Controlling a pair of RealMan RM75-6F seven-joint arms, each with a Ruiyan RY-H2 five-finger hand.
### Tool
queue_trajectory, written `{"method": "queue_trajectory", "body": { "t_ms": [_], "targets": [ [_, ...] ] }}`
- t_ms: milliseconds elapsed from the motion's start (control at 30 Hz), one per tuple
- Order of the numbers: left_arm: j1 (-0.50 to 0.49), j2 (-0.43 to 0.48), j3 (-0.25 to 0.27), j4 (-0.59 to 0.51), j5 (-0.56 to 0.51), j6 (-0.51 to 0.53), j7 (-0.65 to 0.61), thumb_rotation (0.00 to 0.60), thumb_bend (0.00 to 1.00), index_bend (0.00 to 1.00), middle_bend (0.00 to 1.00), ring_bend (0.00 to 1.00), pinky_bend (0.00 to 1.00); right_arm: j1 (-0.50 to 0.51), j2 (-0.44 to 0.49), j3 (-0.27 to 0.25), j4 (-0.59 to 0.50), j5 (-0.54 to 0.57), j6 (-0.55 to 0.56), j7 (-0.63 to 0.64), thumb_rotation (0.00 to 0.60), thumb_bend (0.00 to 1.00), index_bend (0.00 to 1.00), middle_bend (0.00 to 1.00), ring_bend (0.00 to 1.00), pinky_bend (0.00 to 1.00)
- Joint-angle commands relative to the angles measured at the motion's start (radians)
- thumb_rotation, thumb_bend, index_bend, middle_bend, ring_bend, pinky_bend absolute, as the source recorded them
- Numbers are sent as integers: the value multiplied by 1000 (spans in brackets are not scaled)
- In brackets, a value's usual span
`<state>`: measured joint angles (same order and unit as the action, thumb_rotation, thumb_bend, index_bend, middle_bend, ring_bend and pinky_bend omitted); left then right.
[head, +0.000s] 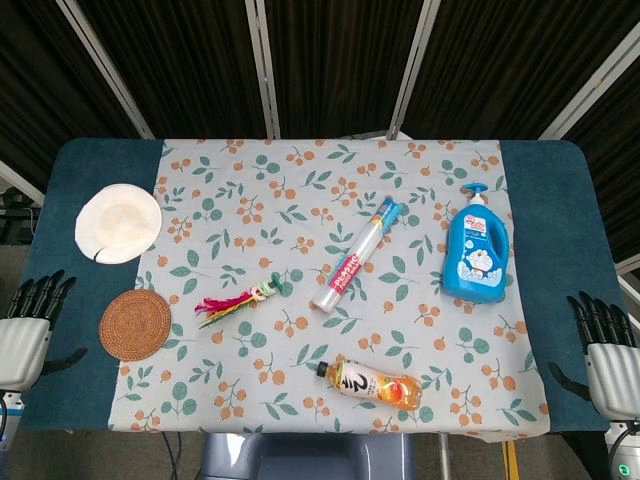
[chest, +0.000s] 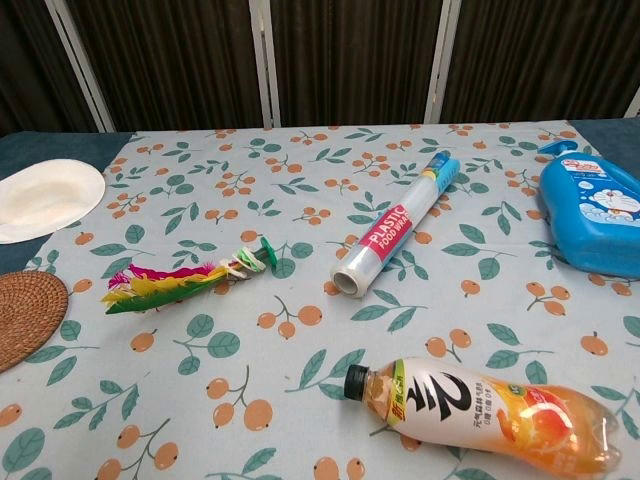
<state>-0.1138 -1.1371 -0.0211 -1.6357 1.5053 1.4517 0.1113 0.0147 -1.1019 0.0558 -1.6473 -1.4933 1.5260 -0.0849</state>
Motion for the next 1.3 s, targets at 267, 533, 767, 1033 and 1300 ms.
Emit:
{"method": "queue_trajectory", "body": {
  "t_ms": [267,533,767,1033,1300],
  "targets": [
    [1,4,1,-6,-3,-3,0,600,152,0,0,0,0,-2,2,0,-6,4,-2,-2,600,123,0,0,0,0],
    [-2,6,1,-7,-10,-13,-2,600,155,0,0,0,0,0,1,0,-8,7,-6,-8,600,125,0,0,0,0],
    [-8,5,-1,-9,-22,-29,3,600,155,1,0,0,0,2,1,2,-10,17,-16,-9,600,124,0,0,0,0],
    [-16,-6,-11,-11,-35,-37,12,600,256,186,0,0,0,-1,8,2,-15,22,-16,-3,600,124,0,0,0,0],
    [-92,-49,-86,-25,-149,-127,68,600,355,428,0,0,0,-2,9,-2,-23,18,-17,-8,600,124,0,0,0,0]
  ]
}}
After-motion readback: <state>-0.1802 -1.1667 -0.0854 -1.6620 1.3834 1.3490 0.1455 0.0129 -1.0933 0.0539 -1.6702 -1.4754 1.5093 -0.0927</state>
